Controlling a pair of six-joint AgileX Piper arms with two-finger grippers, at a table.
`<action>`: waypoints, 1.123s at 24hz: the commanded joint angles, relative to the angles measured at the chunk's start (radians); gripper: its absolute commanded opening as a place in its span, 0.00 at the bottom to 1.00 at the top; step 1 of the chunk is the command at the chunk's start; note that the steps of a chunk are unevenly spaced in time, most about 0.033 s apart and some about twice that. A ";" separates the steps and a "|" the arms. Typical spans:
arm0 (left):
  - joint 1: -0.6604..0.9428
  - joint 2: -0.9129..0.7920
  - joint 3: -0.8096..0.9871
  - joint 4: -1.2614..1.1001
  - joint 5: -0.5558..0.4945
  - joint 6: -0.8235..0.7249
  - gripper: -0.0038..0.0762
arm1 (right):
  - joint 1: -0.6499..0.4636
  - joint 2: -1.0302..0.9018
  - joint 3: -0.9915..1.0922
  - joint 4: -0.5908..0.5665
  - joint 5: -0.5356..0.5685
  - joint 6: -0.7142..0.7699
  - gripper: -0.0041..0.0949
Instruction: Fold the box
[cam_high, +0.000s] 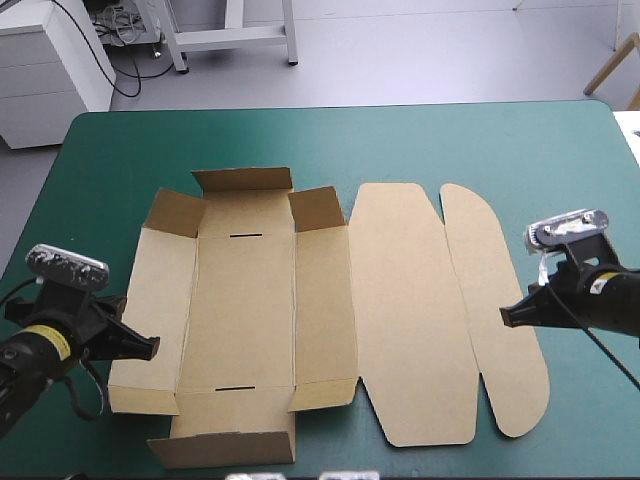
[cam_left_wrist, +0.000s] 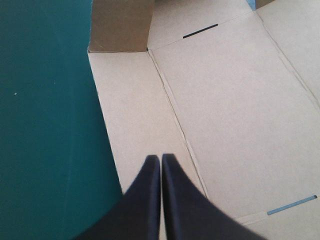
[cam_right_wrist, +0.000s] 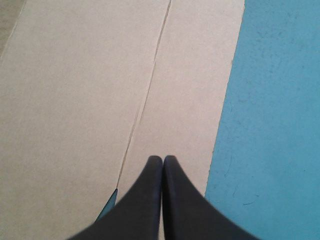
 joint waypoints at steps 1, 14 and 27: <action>-0.001 0.116 -0.156 0.006 0.065 -0.006 0.04 | -0.007 -0.075 0.028 0.011 -0.063 0.002 0.02; 0.219 0.342 -0.364 -0.292 0.141 0.311 0.07 | -0.007 -0.122 0.085 -0.050 -0.101 0.003 0.02; 1.094 0.402 -0.360 -0.897 0.225 0.745 0.07 | -0.007 -0.122 0.085 -0.062 -0.111 0.001 0.02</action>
